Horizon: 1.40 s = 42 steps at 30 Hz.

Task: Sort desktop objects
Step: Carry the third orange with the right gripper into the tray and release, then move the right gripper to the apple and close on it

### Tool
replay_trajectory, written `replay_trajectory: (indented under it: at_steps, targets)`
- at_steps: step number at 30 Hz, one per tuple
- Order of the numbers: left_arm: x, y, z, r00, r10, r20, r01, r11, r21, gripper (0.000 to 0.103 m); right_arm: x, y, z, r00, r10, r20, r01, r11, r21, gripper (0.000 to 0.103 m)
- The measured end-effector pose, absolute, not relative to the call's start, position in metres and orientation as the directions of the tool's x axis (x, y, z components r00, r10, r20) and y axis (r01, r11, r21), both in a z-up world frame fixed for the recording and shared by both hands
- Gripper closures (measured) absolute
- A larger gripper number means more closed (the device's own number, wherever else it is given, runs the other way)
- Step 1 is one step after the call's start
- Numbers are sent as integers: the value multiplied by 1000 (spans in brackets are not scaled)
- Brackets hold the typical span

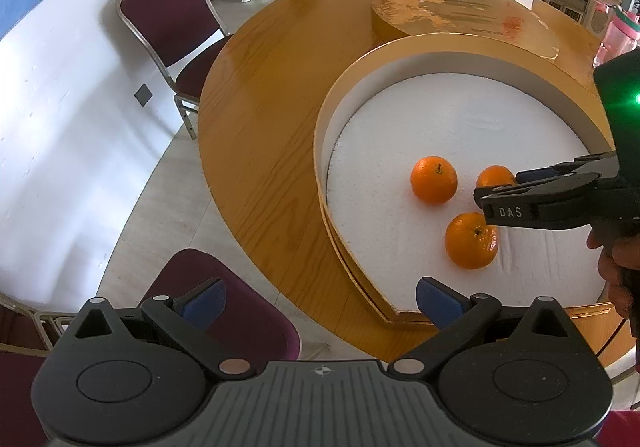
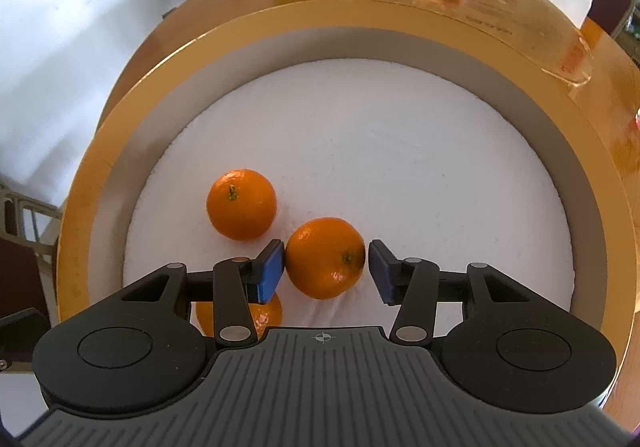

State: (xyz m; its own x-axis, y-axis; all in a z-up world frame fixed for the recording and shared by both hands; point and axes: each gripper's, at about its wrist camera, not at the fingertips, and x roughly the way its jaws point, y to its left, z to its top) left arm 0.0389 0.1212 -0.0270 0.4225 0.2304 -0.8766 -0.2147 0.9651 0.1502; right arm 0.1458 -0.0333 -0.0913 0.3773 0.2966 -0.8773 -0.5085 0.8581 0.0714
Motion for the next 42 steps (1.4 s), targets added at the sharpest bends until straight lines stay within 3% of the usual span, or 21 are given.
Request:
replay_trajectory:
  at_steps: [9,24,32,42]
  targets:
    - [47,104,-25,440,206,-874,-155,976,152,1,130,-71,-70,381,332,-863,-462,877,133,44]
    - [76,29,-21,501,81,-862,96,984,149,1,91,-198,-37,469,304,-829,-209,950,231,44]
    - [79,8,-21,509,93,-856,148,970,193,1,99,-244,-41,494,283,-822,-93,957,273,44]
    - [79,22,-26,469,170,-867,42,976,214,1,176,-302,-48,547,223,-807,143,925,352,19]
